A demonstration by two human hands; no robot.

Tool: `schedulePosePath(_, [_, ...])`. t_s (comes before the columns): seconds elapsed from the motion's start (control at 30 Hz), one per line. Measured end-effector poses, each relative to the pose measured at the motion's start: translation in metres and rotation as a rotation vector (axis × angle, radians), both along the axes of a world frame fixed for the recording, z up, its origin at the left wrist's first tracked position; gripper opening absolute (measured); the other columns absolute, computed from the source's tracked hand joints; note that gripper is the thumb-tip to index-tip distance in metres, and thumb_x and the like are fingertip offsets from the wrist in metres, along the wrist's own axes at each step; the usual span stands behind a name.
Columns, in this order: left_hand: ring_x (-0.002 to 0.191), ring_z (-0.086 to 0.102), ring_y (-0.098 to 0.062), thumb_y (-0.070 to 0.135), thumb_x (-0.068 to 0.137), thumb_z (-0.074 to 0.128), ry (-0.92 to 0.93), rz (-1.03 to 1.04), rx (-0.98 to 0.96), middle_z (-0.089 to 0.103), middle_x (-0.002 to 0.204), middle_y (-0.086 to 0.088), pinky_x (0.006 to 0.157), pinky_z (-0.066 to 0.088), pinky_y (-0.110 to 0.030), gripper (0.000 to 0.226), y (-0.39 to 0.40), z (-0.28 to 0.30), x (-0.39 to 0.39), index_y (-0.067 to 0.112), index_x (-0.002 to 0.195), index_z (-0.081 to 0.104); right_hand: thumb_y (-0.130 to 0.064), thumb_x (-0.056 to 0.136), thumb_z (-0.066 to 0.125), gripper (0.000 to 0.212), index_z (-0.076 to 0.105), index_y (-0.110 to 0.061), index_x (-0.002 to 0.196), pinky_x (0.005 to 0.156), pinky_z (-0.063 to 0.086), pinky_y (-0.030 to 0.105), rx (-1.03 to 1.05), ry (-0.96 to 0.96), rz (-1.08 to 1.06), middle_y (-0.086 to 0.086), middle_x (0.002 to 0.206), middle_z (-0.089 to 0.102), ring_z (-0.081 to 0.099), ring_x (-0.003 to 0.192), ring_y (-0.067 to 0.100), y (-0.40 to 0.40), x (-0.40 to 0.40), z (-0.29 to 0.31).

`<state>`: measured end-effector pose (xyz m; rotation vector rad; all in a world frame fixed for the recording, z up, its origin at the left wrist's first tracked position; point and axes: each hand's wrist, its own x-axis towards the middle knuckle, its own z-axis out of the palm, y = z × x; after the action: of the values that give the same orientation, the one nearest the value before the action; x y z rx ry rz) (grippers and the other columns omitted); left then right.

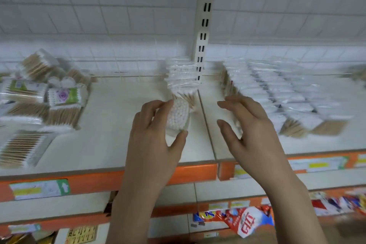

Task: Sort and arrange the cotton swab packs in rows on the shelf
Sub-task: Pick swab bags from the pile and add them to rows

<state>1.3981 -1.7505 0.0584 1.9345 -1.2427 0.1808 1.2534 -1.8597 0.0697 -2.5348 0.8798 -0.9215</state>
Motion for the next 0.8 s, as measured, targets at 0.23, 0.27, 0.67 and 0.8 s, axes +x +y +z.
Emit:
schedulePosePath(0.23, [0.102,0.053,-0.025,0.021,0.071,0.077,-0.058,-0.073,-0.027,0.054,0.114,-0.008,0.084,0.040,-0.030,0.055,-0.029,0.024,-0.066,0.007,0.121,0.057,-0.007,0.086,0.062,0.033,0.061,-0.013,0.118,0.096,0.032,0.016,-0.055,-0.067,-0.113,0.004,0.120,0.056,0.049,0.115,0.019,-0.019,-0.083,0.012])
schedulePosePath(0.27, [0.102,0.052,-0.024,0.022,0.071,0.077,-0.060,-0.076,-0.036,0.053,0.114,-0.007,0.084,0.040,-0.029,0.056,-0.034,0.025,-0.076,0.008,0.121,0.057,-0.008,0.086,0.062,0.033,0.061,-0.014,0.118,0.096,0.032,0.017,-0.061,-0.081,-0.122,0.004,0.120,0.056,0.050,0.115,0.019,-0.025,-0.094,0.012])
schedulePosePath(0.67, [0.107,0.047,-0.015,0.027,0.075,0.069,0.020,-0.078,-0.092,0.046,0.118,0.004,0.089,0.044,-0.037,0.052,-0.139,0.031,-0.269,0.016,0.124,0.055,-0.010,0.086,0.063,0.029,0.062,-0.013,0.114,0.088,0.039,0.030,-0.080,-0.053,-0.177,0.001,0.114,0.060,0.048,0.108,0.018,-0.134,-0.287,0.006])
schedulePosePath(0.8, [0.105,0.048,-0.015,0.029,0.071,0.068,-0.032,-0.125,-0.025,0.051,0.117,-0.001,0.092,0.033,-0.019,0.054,-0.164,0.032,-0.308,0.012,0.121,0.057,-0.011,0.086,0.063,0.029,0.062,-0.012,0.115,0.089,0.035,0.025,-0.027,-0.026,-0.189,0.002,0.114,0.060,0.049,0.108,0.020,-0.159,-0.320,-0.001])
